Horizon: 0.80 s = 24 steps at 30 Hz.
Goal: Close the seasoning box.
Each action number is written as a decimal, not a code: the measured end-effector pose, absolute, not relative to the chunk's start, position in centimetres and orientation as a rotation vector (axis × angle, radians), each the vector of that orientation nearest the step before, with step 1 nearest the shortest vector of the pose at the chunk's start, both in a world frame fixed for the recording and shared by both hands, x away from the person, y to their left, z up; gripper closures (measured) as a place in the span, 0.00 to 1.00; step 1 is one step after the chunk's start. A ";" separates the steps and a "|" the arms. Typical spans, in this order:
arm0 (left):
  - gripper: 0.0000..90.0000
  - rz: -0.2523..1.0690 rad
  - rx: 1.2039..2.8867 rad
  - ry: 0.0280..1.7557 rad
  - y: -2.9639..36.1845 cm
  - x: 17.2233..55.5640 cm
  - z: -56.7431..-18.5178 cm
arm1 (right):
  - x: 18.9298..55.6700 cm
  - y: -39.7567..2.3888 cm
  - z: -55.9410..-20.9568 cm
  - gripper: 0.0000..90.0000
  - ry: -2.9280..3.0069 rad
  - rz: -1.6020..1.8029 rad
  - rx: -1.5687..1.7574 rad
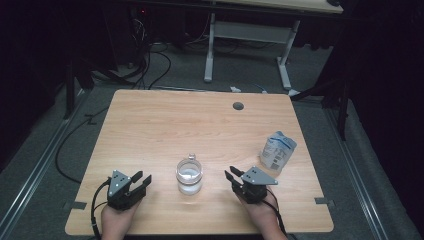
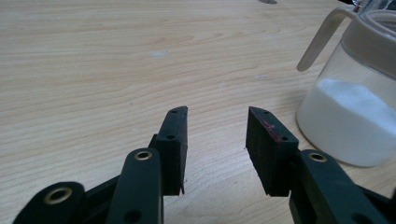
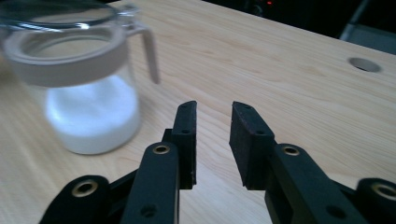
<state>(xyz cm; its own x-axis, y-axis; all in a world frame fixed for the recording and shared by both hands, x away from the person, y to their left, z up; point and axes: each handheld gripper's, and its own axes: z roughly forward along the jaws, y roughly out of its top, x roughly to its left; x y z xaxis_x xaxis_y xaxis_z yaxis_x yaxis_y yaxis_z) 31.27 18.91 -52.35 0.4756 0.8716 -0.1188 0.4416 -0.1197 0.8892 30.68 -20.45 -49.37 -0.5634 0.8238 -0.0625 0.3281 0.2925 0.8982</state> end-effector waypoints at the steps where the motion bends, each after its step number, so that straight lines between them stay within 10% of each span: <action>1: 0.66 0.548 1.747 1.119 18.8 31.4 -52.4 | 30.7 -21.1 -49.3 0.78 2.025 1.231 1.037; 24: 0.65 0.534 1.774 1.070 17.0 32.4 -52.3 | 28.3 -31.6 -49.8 0.67 1.817 1.146 1.270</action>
<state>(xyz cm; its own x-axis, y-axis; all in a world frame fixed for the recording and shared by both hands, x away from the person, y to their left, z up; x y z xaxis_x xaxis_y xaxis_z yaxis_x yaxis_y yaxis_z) 32.37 17.03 -52.35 0.5193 0.8483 -0.1032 0.4275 -0.1533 0.8909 28.29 -31.65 -49.81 -0.3324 0.9429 -0.0186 0.3895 0.1552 0.9079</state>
